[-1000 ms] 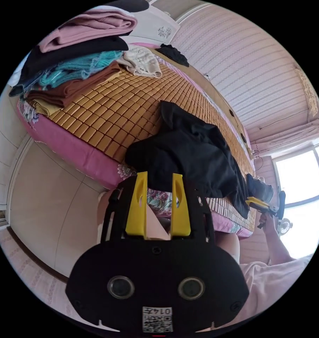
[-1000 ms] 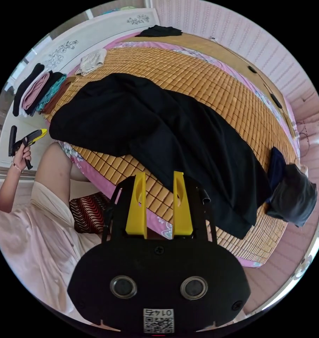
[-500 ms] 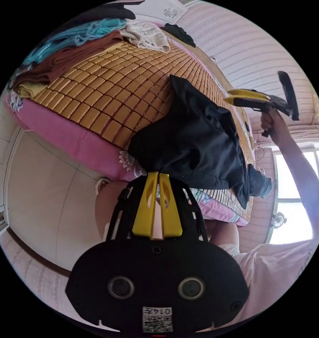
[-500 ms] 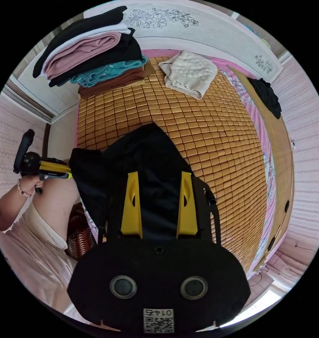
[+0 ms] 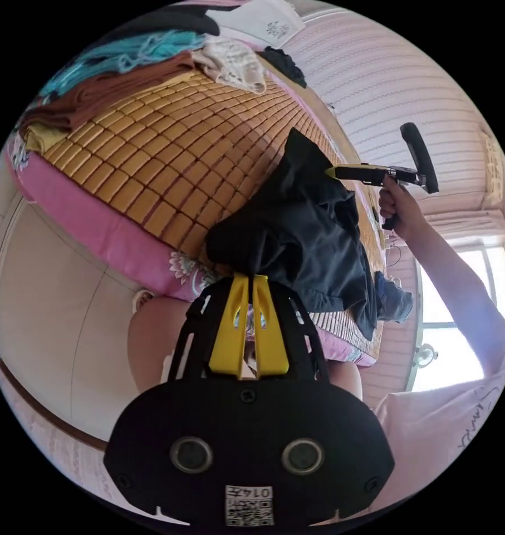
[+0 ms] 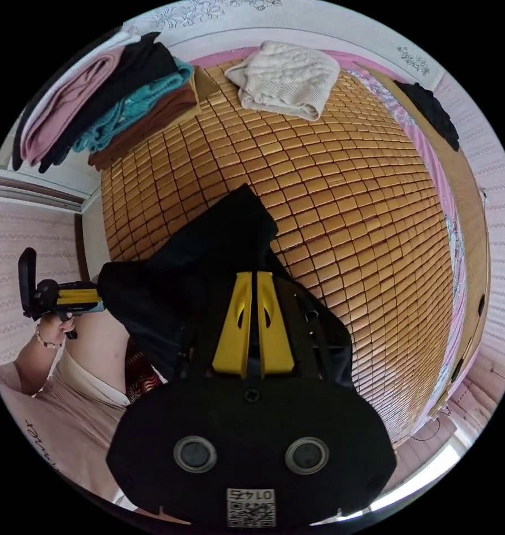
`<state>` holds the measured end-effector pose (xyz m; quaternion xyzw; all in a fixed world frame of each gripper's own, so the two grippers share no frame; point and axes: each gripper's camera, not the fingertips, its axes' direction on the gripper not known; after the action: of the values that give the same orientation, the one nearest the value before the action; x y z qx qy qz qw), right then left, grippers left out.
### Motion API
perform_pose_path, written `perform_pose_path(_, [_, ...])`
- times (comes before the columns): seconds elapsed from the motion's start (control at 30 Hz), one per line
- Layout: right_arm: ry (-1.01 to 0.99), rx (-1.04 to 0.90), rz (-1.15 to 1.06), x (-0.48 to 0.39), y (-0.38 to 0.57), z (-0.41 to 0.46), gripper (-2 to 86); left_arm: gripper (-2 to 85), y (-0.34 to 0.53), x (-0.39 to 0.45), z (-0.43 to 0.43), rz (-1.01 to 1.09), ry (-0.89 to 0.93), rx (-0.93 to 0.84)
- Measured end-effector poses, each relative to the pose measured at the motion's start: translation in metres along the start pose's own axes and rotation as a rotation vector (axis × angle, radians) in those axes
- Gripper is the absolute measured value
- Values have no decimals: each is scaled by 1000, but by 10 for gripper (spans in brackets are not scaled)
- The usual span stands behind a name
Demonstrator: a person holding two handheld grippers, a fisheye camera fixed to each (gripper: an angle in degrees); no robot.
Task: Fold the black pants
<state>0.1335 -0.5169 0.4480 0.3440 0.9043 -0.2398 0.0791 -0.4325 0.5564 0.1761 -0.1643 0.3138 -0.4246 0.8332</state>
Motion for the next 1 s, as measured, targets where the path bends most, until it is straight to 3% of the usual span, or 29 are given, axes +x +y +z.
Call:
perform_pose_path(0.17, [-94, 424, 138, 32, 142, -134, 6, -9, 42, 61, -50, 221, 66, 195])
perform_pose_path(0.23, [-100, 661, 261, 51, 242, -202, 5, -10, 61, 101, -67, 364, 77, 243])
perform_pose_path(0.37, [-67, 1042, 513, 65, 419, -295, 4, -10, 114, 226, -88, 805, 272, 306])
perform_pose_path(0.43, [51, 1270, 573, 48, 516, -375, 4, -10, 136, 285, -98, 986, 348, 342])
perform_pose_path(0.6, [391, 1465, 336, -17, 542, -554, 2, -10, 168, 381, -168, 1178, 627, 557])
perform_pose_path(0.7, [556, 1336, 284, -9, 469, -581, 2, -10, 189, 387, -172, 1147, 506, 665])
perform_pose_path(0.77, [479, 1134, 358, 36, 406, -551, 3, -10, 193, 384, -147, 1096, 407, 597])
perform_pose_path(0.83, [350, 921, 424, 86, 337, -458, 3, -10, 195, 367, -111, 1024, 315, 480])
perform_pose_path(1.0, [130, 722, 492, 114, 276, -263, 2, -10, 220, 279, -27, 872, 81, 233])
